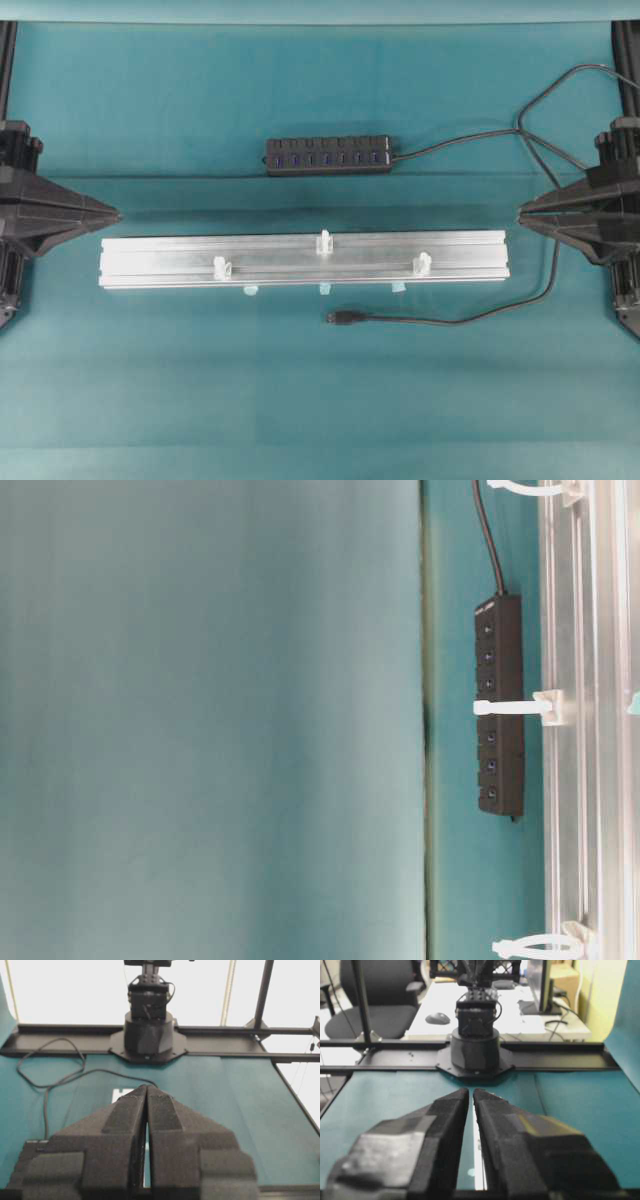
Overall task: Pass the USB cable through three rings with both arms.
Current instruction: 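Move the right gripper down toward the black USB plug near the rail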
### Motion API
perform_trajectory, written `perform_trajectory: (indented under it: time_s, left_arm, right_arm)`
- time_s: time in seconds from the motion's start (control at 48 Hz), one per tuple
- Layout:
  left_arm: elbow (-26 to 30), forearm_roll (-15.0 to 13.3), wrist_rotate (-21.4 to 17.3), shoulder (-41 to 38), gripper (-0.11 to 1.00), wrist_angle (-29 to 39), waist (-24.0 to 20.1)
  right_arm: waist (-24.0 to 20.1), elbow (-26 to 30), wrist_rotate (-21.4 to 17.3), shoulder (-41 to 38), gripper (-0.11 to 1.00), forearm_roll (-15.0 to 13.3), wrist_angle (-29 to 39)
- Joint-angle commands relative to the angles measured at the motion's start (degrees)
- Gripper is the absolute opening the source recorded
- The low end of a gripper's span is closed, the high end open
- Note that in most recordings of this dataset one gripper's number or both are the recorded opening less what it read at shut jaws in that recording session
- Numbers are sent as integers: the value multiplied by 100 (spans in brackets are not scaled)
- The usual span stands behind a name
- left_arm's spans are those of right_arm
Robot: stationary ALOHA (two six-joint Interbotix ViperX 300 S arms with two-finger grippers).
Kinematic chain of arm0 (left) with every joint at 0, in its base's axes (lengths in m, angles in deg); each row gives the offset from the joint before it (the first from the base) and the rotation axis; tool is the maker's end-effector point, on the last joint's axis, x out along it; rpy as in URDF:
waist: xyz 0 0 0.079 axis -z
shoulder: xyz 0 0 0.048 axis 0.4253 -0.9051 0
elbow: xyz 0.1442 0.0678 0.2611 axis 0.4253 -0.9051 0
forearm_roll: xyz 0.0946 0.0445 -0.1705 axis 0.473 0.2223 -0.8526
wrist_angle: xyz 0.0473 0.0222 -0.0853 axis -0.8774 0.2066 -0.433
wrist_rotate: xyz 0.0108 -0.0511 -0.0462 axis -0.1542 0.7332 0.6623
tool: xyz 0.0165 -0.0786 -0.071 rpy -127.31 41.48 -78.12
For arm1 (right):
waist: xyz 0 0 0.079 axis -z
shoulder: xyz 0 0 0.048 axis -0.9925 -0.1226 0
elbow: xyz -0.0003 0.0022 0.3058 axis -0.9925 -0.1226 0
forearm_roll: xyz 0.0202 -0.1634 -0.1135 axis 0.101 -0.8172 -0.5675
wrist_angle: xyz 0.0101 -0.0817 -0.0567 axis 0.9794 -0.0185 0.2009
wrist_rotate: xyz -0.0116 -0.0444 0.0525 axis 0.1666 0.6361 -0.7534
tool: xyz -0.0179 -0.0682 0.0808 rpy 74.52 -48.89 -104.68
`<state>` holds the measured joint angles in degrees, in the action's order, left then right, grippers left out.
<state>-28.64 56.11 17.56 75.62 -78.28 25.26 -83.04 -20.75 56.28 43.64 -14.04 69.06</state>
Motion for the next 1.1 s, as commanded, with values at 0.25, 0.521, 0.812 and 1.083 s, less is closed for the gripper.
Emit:
perform_trajectory:
  time_s: [0.25,0.521,0.812,1.083]
  left_arm:
    - [422,62,123,-44,2,729,149]
    - [483,62,132,0,2,1503,141]
    - [554,62,141,0,2,1775,141]
    - [554,62,132,9,2,1828,79]
  right_arm:
    - [-18,659,-404,-483,-9,202,2487]
    - [-378,1125,-501,-1441,-9,202,3735]
    - [-826,2057,-492,-3217,-9,141,4702]
    - [-826,2944,-510,-4342,-9,26,5607]
